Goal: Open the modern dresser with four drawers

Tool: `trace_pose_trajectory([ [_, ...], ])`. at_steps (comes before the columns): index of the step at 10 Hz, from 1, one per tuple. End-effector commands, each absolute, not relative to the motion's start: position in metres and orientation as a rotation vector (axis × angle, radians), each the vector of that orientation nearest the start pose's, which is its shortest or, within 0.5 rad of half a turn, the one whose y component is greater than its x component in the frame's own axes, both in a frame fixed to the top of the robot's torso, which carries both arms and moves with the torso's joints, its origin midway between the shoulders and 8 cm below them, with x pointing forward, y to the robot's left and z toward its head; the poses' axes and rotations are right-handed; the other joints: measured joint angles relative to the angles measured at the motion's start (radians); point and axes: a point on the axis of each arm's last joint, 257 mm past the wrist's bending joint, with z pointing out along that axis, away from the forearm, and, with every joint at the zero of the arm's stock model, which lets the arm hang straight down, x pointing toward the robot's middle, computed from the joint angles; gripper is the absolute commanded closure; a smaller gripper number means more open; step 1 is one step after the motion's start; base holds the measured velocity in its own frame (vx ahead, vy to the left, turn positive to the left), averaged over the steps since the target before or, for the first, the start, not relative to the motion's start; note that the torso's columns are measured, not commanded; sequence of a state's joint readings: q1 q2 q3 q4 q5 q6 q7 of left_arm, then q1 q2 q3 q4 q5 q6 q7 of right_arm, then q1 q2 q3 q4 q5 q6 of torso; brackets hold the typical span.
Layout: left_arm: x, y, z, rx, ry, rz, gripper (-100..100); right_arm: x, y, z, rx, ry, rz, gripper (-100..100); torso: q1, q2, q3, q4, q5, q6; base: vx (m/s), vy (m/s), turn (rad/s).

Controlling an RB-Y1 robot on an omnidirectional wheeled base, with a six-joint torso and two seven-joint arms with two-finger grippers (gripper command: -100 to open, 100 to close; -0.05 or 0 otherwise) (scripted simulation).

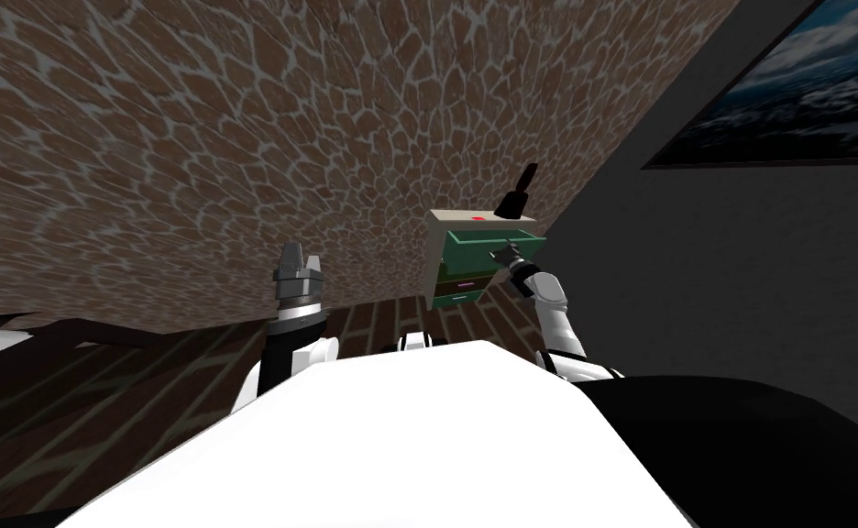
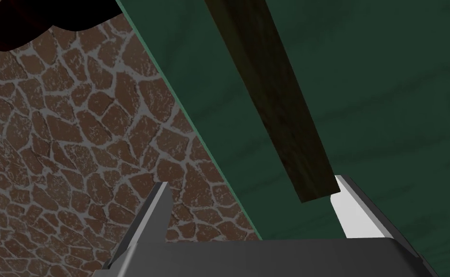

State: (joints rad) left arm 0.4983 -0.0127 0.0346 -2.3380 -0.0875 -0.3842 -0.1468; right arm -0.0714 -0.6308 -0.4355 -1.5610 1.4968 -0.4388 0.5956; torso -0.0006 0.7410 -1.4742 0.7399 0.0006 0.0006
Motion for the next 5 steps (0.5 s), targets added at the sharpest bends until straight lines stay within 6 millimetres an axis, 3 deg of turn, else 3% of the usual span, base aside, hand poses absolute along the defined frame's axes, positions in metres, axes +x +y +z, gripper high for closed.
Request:
trace_pose_trajectory([
  [1,0.3507,0.2851,0.0285,-0.597,0.720,-1.058,0,0.5345,-0.4882,-0.0561,-0.876,1.287,-0.887,-100,0.001,0.001,0.000,0.002,0.002,0.001,0.005,0.026,-0.006],
  [2,0.3507,0.2851,0.0285,-0.597,0.720,-1.058,0,0.5345,-0.4885,-0.0564,-0.878,1.287,-0.884,0,0.000,0.000,0.000,0.001,0.001,0.000,0.000,0.000,0.000],
  [5,0.3507,0.2851,0.0285,-0.597,0.720,-1.058,0,0.5345,-0.4884,-0.0563,-0.878,1.287,-0.884,0,0.000,-0.003,-0.002,-0.002,-0.001,-0.001,0.000,0.000,0.000],
])
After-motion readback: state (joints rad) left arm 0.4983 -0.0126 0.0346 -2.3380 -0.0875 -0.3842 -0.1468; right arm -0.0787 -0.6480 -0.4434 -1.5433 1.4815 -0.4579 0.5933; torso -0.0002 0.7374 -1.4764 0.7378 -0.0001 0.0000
